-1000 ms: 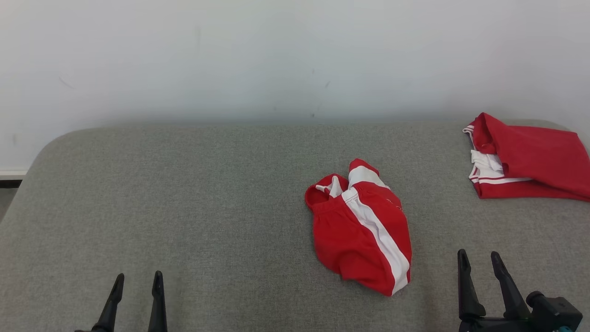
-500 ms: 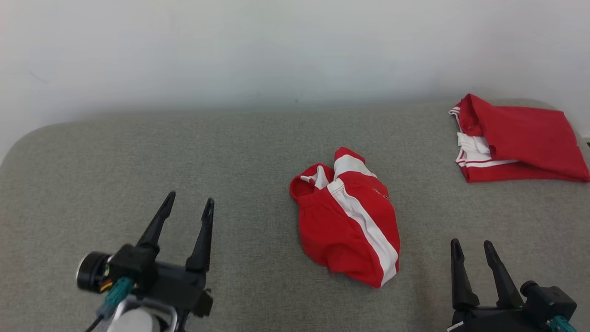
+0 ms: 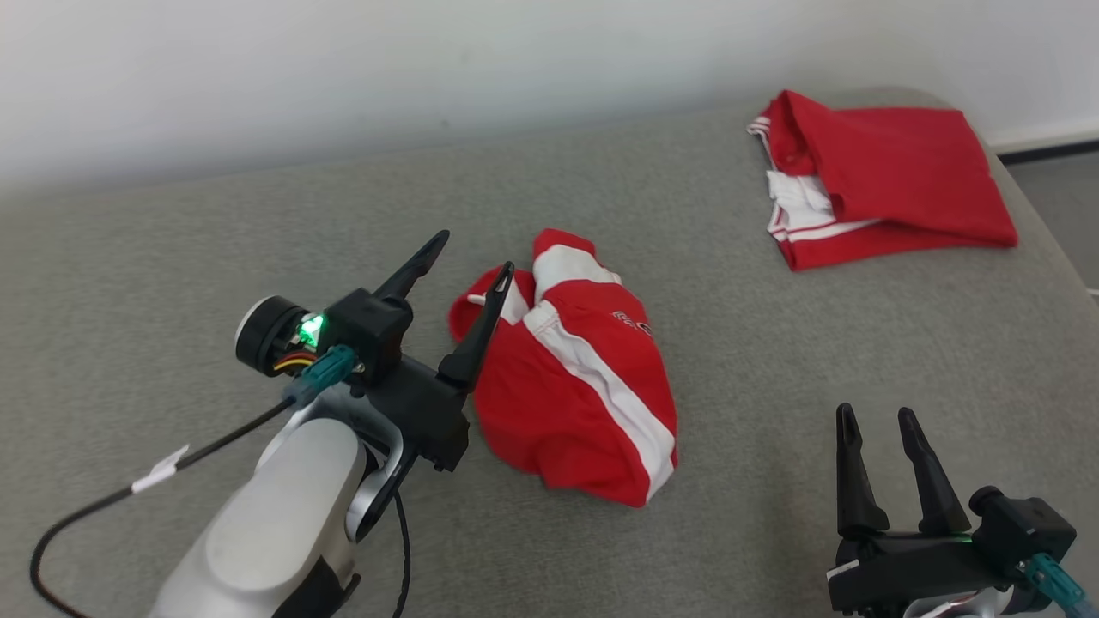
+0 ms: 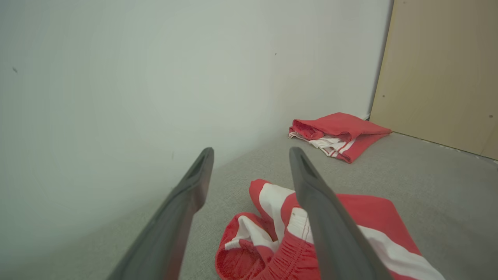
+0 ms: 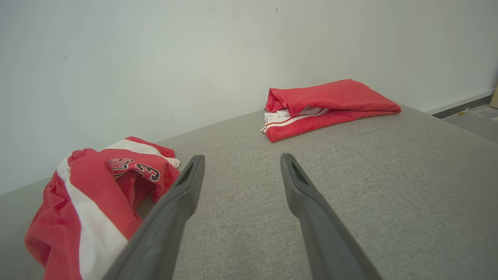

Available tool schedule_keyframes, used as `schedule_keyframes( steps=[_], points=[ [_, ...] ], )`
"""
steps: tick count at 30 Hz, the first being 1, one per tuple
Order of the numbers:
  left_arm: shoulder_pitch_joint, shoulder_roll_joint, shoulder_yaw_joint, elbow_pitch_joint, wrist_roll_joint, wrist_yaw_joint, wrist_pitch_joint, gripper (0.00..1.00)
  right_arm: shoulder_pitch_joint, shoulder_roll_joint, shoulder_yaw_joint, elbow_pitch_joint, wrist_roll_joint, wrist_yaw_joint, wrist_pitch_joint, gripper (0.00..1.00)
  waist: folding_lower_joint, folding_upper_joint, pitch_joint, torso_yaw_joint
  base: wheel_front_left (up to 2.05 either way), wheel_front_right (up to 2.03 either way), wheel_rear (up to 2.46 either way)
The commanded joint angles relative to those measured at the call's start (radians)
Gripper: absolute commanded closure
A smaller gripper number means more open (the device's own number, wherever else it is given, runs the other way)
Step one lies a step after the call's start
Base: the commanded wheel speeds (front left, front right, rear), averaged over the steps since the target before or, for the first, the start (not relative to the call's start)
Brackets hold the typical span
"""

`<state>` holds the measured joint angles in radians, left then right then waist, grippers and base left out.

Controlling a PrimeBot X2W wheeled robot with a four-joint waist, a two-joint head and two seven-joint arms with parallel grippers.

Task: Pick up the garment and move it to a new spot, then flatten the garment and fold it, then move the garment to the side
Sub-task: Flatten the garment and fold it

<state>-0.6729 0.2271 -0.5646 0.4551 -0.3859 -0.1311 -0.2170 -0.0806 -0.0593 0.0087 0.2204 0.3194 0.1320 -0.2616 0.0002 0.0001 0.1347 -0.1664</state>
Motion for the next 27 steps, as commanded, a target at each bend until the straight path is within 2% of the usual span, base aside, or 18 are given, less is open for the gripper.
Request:
schedule_keyframes(
  steps=[1,9,10,17,18,19,20,27],
  points=[
    [-0.023,0.009,-0.019,0.021,-0.022,0.001,0.006,0.0,-0.013,0.003,-0.001,-0.001,0.008,-0.003,-0.005,0.0,-0.0002,-0.0001,0.053,-0.057,0.0,0.0,0.0],
    [-0.118,0.051,-0.202,0.129,-0.142,0.001,0.051,0.0,-0.035,0.006,-0.012,0.009,0.016,-0.003,-0.005,0.0,-0.0002,-0.0001,0.074,-0.095,0.0,0.0,0.0],
    [-0.135,0.067,-0.252,0.14,-0.173,0.001,0.067,0.0,-0.036,0.007,-0.013,0.011,0.017,-0.003,-0.005,0.0,-0.0002,-0.0001,0.073,-0.098,0.0,0.0,0.0],
    [-0.178,0.108,-0.407,0.165,-0.283,0.001,0.146,0.0,-0.035,0.008,-0.018,0.015,0.015,-0.003,-0.005,0.0,-0.0002,-0.0001,0.064,-0.101,0.0,0.0,0.0],
    [-0.185,0.11,-0.425,0.167,-0.296,0.001,0.15,0.45,-0.036,0.008,-0.019,0.014,0.014,-0.003,-0.005,0.0,-0.0002,-0.0001,0.063,-0.102,0.0,0.0,0.0],
    [-0.19,0.11,-0.439,0.17,-0.311,0.001,0.152,0.85,-0.037,0.008,-0.021,0.013,0.013,-0.003,-0.005,0.0,-0.0002,-0.0001,0.062,-0.101,0.0,0.0,0.0],
    [-0.195,0.11,-0.454,0.173,-0.323,0.001,0.155,1.0,-0.037,0.008,-0.021,0.012,0.011,-0.003,-0.005,0.0,-0.0002,-0.0001,0.061,-0.101,0.0,0.0,0.0],
    [-0.229,0.103,-0.503,0.219,-0.371,0.001,0.093,1.0,-0.018,0.007,-0.038,0.003,-0.003,-0.003,-0.005,0.0,-0.0002,-0.0001,0.042,-0.084,0.0,0.0,0.0]
  ],
)
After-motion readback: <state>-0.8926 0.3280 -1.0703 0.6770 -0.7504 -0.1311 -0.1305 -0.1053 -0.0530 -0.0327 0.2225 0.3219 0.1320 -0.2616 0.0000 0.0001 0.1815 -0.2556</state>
